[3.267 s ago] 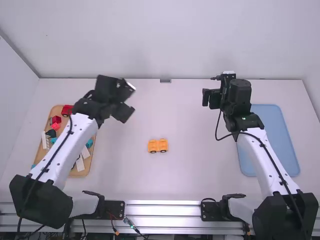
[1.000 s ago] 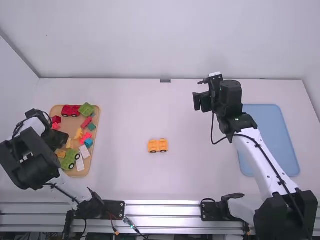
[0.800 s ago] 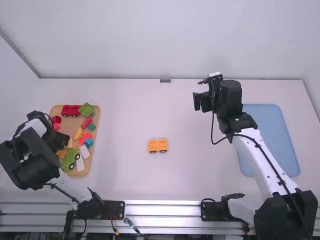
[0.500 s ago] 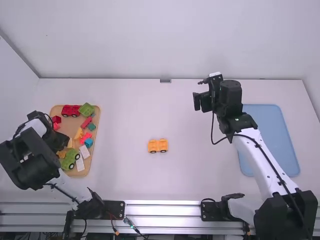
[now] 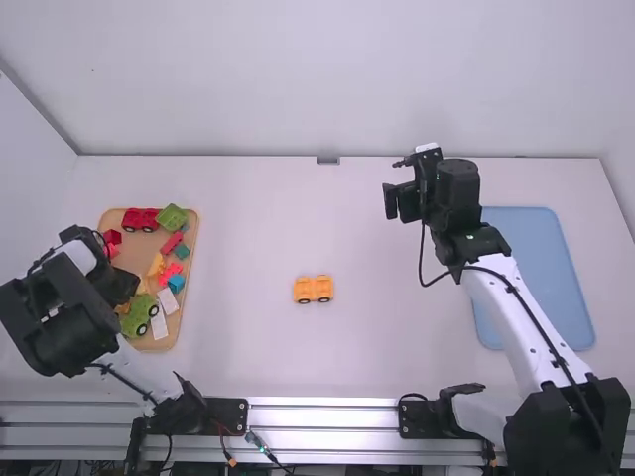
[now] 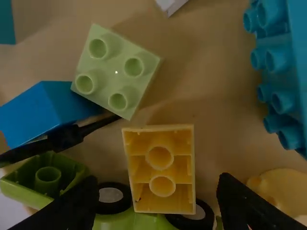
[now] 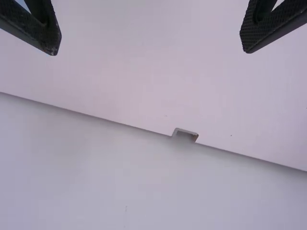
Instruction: Assemble lego blocks to make yellow taxi
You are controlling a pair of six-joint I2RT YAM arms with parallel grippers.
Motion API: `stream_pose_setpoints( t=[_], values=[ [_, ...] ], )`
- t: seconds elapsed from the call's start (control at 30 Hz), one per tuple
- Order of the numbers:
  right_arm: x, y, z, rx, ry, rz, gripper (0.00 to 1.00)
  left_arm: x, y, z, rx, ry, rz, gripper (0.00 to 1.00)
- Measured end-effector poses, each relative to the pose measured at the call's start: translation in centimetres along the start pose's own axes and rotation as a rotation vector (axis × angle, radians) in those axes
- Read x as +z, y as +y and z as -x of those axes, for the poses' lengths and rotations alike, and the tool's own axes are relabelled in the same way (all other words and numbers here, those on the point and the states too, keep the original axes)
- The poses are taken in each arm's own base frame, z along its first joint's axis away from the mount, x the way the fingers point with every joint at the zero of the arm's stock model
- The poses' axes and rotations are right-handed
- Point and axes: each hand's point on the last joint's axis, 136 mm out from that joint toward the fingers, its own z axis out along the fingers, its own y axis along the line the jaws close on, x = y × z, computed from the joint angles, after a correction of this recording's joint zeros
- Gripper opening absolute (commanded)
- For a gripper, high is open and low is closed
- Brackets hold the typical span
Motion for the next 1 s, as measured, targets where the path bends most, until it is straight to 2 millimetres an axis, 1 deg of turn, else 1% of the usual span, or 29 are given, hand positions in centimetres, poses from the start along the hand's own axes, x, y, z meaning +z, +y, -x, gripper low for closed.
stream_pose_setpoints(
  t=[0.17, 0.27, 0.43, 0.53, 0.6, 0.73, 0.97, 1.0],
  values=[
    [0.0, 0.0, 0.0, 0.0, 0.0, 0.0, 0.99, 0.1, -0.2, 0.3, -0.003, -0.015, -0.011, 0.66],
    [0.0, 0.0, 0.0, -0.003, 0.0, 0.0, 0.99, 0.5, -0.5, 0.6, -0.002, -0.039, -0.028, 0.66],
    [0.0, 0.0, 0.0, 0.001, -0.001, 0.002, 0.99, 1.3, -0.1, -0.2, 0.014, -0.027, -0.019, 0.65],
    [0.0, 0.0, 0.0, -0.002, -0.001, 0.003, 0.99, 1.3, -0.2, -0.1, 0.016, -0.033, -0.023, 0.63],
    [0.0, 0.0, 0.0, -0.001, 0.0, 0.002, 0.99, 1.3, -0.3, 0.1, 0.015, -0.04, -0.028, 0.57],
    [0.0, 0.0, 0.0, -0.003, 0.0, 0.002, 0.99, 1.4, -0.4, 0.2, 0.014, -0.046, -0.032, 0.5],
    [0.0, 0.0, 0.0, -0.002, 0.0, 0.002, 0.99, 1.4, -0.4, 0.1, 0.015, -0.046, -0.032, 0.42],
    [0.0, 0.1, 0.0, 0.0, 0.0, 0.004, 0.99, 1.4, -0.4, 0.2, 0.015, -0.046, -0.032, 0.38]
  ],
)
